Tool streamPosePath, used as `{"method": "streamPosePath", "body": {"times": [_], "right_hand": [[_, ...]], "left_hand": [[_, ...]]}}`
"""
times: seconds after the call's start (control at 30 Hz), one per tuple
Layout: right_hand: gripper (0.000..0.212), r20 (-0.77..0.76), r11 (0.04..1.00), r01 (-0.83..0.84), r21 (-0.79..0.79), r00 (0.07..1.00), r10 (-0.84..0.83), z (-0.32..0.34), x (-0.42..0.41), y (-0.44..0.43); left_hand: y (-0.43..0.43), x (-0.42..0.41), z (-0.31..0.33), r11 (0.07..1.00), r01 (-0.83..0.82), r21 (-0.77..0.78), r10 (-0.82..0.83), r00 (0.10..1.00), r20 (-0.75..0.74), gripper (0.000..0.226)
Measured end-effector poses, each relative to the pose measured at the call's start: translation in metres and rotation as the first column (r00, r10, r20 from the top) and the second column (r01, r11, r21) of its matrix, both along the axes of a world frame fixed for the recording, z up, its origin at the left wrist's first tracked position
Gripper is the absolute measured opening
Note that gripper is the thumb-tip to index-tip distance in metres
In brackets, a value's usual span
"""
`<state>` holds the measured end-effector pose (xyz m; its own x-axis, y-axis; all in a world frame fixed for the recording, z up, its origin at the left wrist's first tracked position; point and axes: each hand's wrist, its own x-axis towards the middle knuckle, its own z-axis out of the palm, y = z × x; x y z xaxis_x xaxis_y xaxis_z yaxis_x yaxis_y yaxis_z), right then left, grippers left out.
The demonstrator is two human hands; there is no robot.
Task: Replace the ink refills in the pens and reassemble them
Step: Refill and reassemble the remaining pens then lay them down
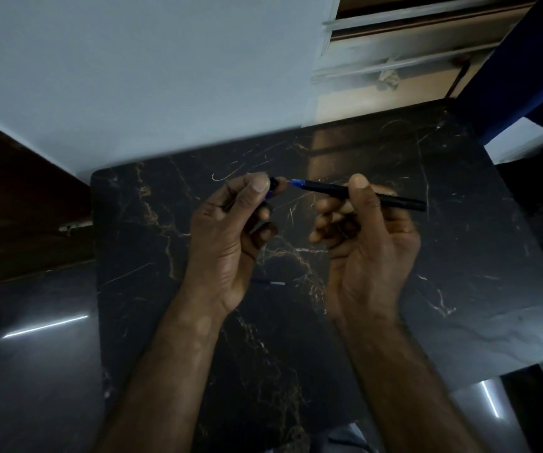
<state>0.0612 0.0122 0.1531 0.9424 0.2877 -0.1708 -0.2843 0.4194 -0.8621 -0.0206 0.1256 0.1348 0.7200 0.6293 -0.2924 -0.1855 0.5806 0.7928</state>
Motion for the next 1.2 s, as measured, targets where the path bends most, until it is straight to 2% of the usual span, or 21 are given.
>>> {"method": "streamPosePath", "body": {"times": [0.2, 0.37, 0.47, 0.63, 0.77, 0.9, 1.03, 1.07, 1.13, 1.2], "right_hand": [[0.012, 0.081, 1.000, -0.024, -0.015, 0.996, 0.025, -0.002, 0.005, -0.002], [0.015, 0.157, 0.996, -0.079, -0.036, 0.984, 0.083, -0.002, 0.005, -0.004], [0.016, 0.165, 0.991, -0.112, -0.070, 0.979, 0.122, -0.005, 0.001, 0.000], [0.007, 0.047, 0.989, -0.148, -0.020, 0.988, 0.149, -0.013, -0.009, 0.011], [0.008, -0.023, 0.990, -0.141, 0.012, 0.990, 0.141, -0.022, -0.018, 0.018], [0.008, -0.121, 0.992, -0.125, 0.029, 0.985, 0.127, -0.034, -0.029, 0.024], [0.008, -0.317, 0.994, -0.100, 0.052, 0.942, 0.111, -0.050, -0.040, 0.027], [0.010, -0.366, 0.993, -0.099, 0.059, 0.924, 0.114, -0.055, -0.043, 0.028], [0.018, -0.446, 0.994, -0.092, 0.062, 0.888, 0.110, -0.065, -0.048, 0.030], [0.014, -0.492, 0.992, -0.106, 0.064, 0.862, 0.123, -0.074, -0.051, 0.030]], "left_hand": [[0.003, 0.001, 0.002, 0.981, -0.016, 0.195, 0.024, 0.999, -0.038, 0.002], [0.010, -0.001, 0.006, 0.893, 0.060, 0.446, -0.034, 0.997, -0.066, 0.006], [0.007, 0.005, 0.006, 0.846, 0.031, 0.532, 0.007, 0.998, -0.070, 0.015], [-0.016, 0.015, -0.003, 0.851, -0.044, 0.523, 0.061, 0.998, -0.016, 0.039], [-0.018, 0.013, -0.009, 0.860, -0.100, 0.501, 0.093, 0.995, 0.038, 0.045], [-0.011, 0.007, -0.022, 0.867, -0.076, 0.493, 0.095, 0.995, -0.014, 0.048], [0.001, -0.010, -0.047, 0.849, 0.027, 0.528, 0.045, 0.991, -0.123, 0.045], [0.001, -0.013, -0.054, 0.873, 0.007, 0.488, 0.077, 0.985, -0.151, 0.043], [-0.001, -0.018, -0.064, 0.948, -0.110, 0.299, 0.174, 0.965, -0.195, 0.036], [-0.002, -0.023, -0.073, 0.970, -0.198, 0.141, 0.227, 0.947, -0.228, 0.027]]}}
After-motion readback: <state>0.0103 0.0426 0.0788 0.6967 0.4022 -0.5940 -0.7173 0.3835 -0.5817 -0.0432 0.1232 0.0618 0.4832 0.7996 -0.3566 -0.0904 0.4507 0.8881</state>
